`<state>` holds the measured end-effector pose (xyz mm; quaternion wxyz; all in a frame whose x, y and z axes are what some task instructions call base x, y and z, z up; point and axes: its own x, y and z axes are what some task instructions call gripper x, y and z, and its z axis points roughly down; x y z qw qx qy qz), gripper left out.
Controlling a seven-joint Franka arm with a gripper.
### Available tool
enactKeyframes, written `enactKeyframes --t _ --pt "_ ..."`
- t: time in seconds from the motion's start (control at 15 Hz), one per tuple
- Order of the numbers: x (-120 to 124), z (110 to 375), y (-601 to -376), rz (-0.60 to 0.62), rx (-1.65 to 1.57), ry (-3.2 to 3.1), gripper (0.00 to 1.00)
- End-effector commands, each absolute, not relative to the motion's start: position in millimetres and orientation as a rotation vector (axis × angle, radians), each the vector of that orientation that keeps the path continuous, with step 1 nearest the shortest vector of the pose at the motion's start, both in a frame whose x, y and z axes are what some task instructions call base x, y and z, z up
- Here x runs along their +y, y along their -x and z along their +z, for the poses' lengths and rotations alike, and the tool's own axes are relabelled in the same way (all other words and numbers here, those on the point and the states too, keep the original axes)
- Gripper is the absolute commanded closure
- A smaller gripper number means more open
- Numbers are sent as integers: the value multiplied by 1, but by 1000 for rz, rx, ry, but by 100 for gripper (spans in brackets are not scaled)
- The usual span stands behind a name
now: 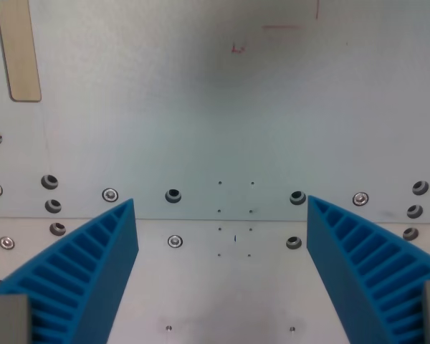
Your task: Rotate around base positive y
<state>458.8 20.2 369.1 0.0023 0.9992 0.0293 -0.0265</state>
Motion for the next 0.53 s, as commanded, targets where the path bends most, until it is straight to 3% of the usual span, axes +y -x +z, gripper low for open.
enactKeyframes --t 0.07,0.53 --pt "20 377 -465 -327 93 -3125 0" --pt "20 377 -465 -454 93 -3111 0"
